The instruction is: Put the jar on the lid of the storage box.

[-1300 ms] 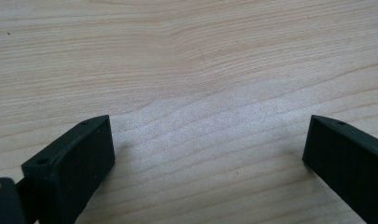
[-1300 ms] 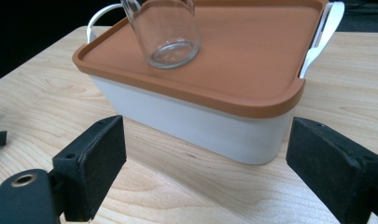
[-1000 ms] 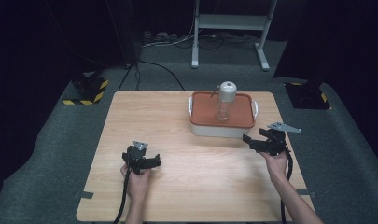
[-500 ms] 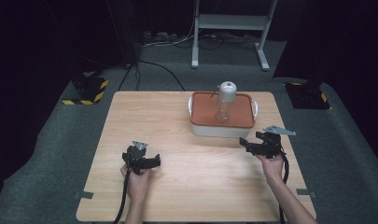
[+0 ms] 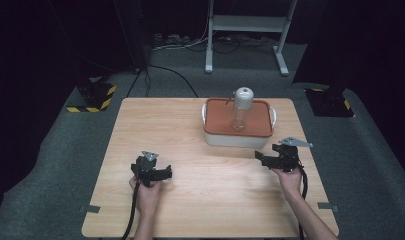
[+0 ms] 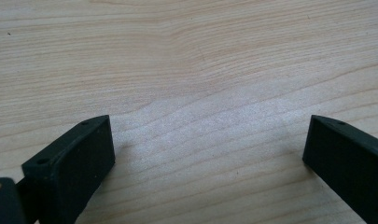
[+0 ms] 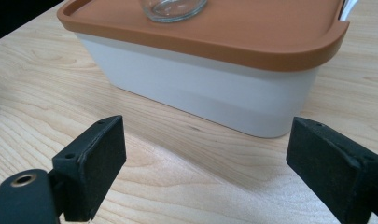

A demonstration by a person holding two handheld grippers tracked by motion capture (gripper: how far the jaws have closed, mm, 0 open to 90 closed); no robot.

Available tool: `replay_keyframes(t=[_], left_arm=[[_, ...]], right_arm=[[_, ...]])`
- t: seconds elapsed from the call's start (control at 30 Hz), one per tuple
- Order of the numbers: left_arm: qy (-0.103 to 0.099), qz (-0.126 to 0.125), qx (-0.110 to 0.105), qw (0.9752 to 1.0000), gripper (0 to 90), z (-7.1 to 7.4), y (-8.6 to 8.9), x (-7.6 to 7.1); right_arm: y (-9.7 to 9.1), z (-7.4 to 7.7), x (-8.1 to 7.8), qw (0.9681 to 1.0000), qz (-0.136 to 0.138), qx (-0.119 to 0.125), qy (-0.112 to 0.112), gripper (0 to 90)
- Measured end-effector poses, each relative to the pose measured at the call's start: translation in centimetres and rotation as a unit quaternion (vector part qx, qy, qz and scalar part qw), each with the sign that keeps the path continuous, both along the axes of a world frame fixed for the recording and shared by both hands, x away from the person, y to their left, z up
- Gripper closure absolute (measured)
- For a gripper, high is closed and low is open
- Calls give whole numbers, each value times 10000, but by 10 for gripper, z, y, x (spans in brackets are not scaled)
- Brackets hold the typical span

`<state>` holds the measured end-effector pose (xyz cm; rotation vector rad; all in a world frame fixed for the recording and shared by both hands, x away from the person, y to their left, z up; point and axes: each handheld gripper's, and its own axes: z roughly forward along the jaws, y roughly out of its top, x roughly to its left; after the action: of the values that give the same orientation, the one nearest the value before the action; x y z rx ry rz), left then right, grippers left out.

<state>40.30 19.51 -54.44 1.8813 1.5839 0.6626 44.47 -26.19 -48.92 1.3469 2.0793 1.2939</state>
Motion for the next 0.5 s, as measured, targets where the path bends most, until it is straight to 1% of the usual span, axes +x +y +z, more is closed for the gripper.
replay_keyframes(t=[0.5], left_arm=[[0, 1, -1, 10000, 21, 0, 0, 0]], right_arm=[[2, -10, -2, 10000, -29, -46, 71, 118]])
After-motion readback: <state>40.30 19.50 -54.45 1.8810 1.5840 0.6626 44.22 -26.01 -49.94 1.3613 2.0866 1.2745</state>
